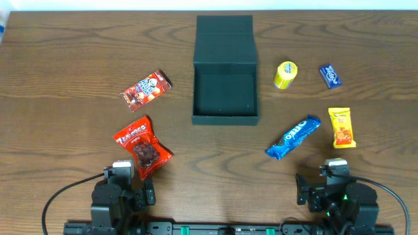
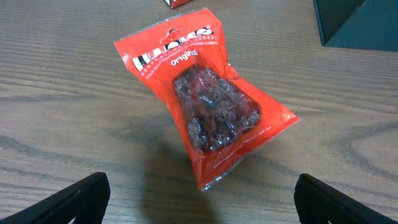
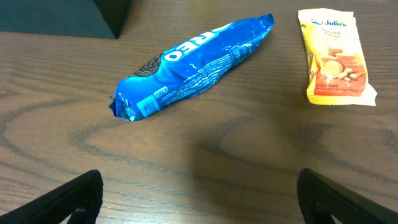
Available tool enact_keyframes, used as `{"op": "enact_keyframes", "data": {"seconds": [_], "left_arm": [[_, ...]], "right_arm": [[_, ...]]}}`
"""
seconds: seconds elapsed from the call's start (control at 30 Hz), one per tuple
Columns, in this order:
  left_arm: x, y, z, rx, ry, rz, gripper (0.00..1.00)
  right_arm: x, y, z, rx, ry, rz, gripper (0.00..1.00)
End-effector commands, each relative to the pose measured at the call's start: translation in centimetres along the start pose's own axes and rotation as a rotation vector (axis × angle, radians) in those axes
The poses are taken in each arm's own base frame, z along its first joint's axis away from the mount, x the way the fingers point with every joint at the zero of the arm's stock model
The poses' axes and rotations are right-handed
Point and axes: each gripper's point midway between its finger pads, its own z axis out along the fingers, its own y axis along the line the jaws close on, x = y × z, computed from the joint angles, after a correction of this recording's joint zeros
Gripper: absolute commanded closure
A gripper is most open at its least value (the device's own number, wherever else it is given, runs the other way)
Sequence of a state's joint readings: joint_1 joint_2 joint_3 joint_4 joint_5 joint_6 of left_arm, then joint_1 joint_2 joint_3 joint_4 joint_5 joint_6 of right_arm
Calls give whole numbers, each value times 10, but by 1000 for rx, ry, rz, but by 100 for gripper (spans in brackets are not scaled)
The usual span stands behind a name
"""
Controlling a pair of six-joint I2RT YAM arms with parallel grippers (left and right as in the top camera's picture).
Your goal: Pack container
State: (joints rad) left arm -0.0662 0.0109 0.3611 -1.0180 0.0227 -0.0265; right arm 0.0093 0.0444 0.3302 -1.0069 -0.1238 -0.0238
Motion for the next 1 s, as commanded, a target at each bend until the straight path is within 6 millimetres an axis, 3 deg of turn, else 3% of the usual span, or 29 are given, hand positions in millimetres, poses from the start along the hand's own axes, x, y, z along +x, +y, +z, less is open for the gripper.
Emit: {"op": "enact_keyframes", "data": {"seconds": [0.0,0.97], "left_arm": [[19,3,0,-16,73,2,4],[19,3,0,-16,73,2,4]], "right_arm": [[2,0,1,-3,1,-11,1],[2,0,1,-3,1,-11,1]]}}
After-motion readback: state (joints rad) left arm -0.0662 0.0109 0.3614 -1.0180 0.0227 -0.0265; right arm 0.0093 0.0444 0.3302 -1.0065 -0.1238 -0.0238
